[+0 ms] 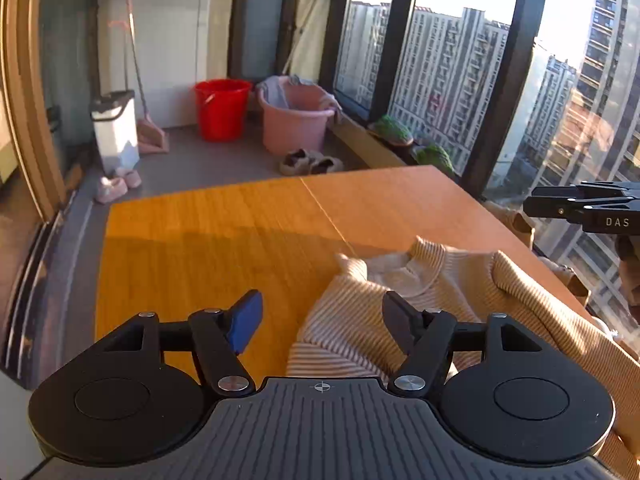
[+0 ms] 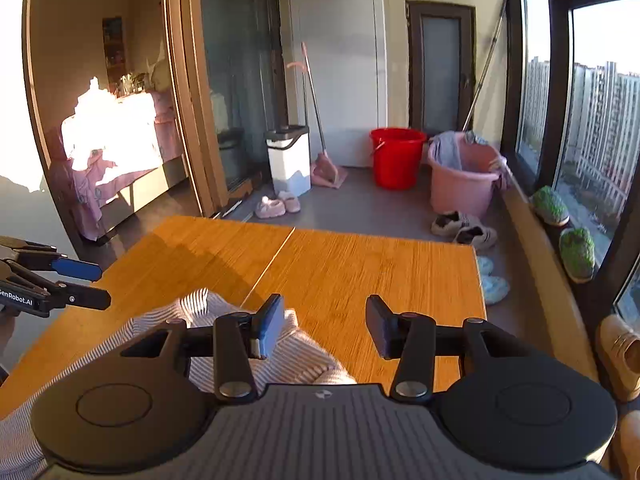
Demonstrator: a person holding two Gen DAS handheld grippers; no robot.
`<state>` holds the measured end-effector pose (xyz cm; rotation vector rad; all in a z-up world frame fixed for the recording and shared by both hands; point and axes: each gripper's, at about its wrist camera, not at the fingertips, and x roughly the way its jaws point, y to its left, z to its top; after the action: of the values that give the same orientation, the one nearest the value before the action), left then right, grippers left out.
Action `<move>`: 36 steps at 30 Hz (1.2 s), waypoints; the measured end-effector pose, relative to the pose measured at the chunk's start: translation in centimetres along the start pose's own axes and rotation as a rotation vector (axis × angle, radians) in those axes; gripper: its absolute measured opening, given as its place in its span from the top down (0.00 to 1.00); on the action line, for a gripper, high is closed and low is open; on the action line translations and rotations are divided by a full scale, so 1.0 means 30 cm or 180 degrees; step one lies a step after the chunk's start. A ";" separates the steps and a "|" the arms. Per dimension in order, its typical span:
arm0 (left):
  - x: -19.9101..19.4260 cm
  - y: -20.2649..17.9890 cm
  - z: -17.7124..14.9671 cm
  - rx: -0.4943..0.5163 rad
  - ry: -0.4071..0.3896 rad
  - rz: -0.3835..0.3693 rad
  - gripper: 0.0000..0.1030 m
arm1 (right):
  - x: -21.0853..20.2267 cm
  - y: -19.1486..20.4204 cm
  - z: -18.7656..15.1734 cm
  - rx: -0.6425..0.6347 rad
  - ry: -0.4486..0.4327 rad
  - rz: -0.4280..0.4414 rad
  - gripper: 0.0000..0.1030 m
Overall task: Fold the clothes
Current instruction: 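Lay the sweater flat on the table and open both tools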
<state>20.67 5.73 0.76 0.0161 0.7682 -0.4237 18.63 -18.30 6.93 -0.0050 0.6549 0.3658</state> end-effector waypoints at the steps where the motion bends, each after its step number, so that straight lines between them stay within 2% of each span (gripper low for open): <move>1: 0.015 -0.006 -0.034 0.0028 0.0075 -0.0008 0.28 | 0.017 0.003 -0.030 0.0019 0.0094 0.0006 0.50; 4: 0.051 -0.022 -0.112 0.0075 0.0241 -0.0022 0.25 | 0.064 0.019 -0.115 0.0013 0.0324 -0.0031 0.41; 6: 0.061 -0.031 -0.136 0.0078 0.0243 0.0004 0.26 | 0.097 0.031 -0.165 0.0011 0.0466 -0.0045 0.39; 8: 0.062 -0.045 -0.149 0.0128 0.0213 0.0022 0.31 | 0.115 0.049 -0.195 -0.0011 0.0528 -0.0019 0.39; 9: 0.059 -0.053 -0.154 0.0163 0.0199 0.0040 0.44 | 0.115 0.063 -0.202 -0.0081 0.0512 -0.0018 0.44; 10: 0.058 -0.061 -0.155 0.0207 0.0193 0.0052 0.62 | 0.112 0.080 -0.205 -0.0173 0.0479 -0.0021 0.60; 12: 0.062 -0.074 -0.151 0.0298 0.0177 0.0096 0.76 | 0.110 0.105 -0.199 -0.0284 0.0407 -0.0010 0.77; 13: 0.068 -0.077 -0.145 0.0343 0.0162 0.0132 0.85 | 0.110 0.109 -0.185 -0.0276 0.0364 0.0011 0.81; 16: 0.067 -0.058 -0.115 0.0368 0.0072 0.0313 0.90 | 0.114 0.105 -0.131 -0.0256 0.0173 -0.0014 0.85; 21: 0.050 0.004 -0.052 0.0295 -0.0127 0.0690 0.90 | 0.129 0.039 -0.036 -0.0085 -0.0147 -0.0247 0.87; 23: 0.043 0.029 -0.027 0.0265 -0.0207 0.0841 0.86 | 0.135 -0.010 -0.027 0.0035 -0.0119 -0.0404 0.87; 24: 0.022 0.033 -0.023 0.0239 -0.0232 0.0820 0.81 | 0.137 -0.031 -0.031 0.0068 -0.0086 -0.0477 0.86; 25: 0.011 0.030 -0.024 0.0242 -0.0199 0.0737 0.69 | 0.138 -0.046 -0.040 0.0084 -0.0047 -0.0527 0.84; 26: 0.002 0.027 -0.025 0.0251 -0.0158 0.0646 0.61 | 0.140 -0.062 -0.055 0.0109 0.0005 -0.0564 0.83; 27: -0.007 0.024 -0.027 0.0259 -0.0117 0.0555 0.45 | 0.140 -0.077 -0.070 0.0137 0.0050 -0.0582 0.81; 28: -0.003 0.018 -0.031 0.0276 -0.0095 0.0532 0.37 | 0.139 -0.089 -0.084 0.0165 0.0080 -0.0587 0.79; 33: 0.028 -0.012 -0.054 0.0369 0.0001 0.0470 0.20 | 0.113 -0.099 -0.123 0.0178 0.0102 -0.0549 0.69; 36: 0.046 -0.030 -0.067 0.0425 0.0058 0.0433 0.21 | 0.108 -0.085 -0.133 0.0102 0.0104 -0.0512 0.60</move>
<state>19.87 4.74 -1.52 0.1962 0.7510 -0.3452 19.48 -20.07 1.55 -0.0331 0.6879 0.2005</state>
